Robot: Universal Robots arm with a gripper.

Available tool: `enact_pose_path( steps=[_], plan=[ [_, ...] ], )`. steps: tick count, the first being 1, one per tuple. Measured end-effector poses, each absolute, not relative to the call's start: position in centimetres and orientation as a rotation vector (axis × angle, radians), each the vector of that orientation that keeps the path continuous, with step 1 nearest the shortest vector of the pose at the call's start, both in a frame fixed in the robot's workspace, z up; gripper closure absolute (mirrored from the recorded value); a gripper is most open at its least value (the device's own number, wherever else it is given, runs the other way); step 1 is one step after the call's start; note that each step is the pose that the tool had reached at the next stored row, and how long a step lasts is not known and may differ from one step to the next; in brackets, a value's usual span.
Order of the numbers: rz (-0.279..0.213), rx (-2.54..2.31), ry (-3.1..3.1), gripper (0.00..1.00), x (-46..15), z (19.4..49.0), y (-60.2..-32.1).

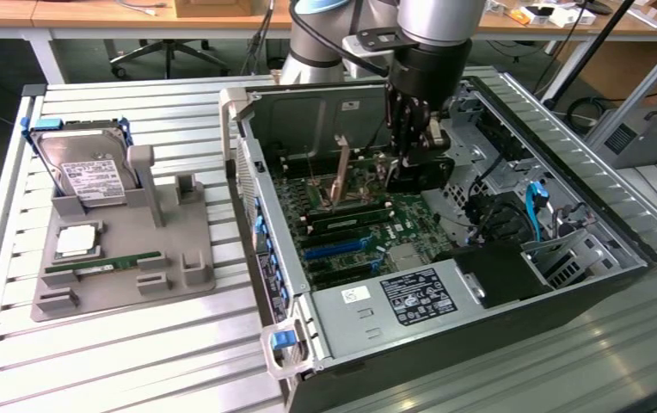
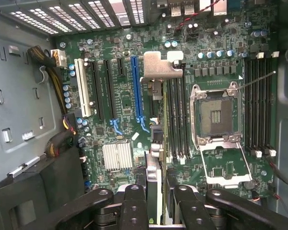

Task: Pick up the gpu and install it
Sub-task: 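Insert the gpu into the slot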

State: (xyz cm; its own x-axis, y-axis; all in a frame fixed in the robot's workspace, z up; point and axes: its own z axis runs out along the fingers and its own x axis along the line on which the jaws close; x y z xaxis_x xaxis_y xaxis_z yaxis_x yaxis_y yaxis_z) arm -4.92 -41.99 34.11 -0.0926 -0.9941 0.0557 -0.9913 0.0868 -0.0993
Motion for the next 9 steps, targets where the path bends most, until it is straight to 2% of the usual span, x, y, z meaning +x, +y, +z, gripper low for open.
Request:
enact_pose_path(
  steps=[9],
  plan=[
    [-0.176, -2.1, 2.298, 0.73, -4.97, 33.93, -42.25]
  ],
)
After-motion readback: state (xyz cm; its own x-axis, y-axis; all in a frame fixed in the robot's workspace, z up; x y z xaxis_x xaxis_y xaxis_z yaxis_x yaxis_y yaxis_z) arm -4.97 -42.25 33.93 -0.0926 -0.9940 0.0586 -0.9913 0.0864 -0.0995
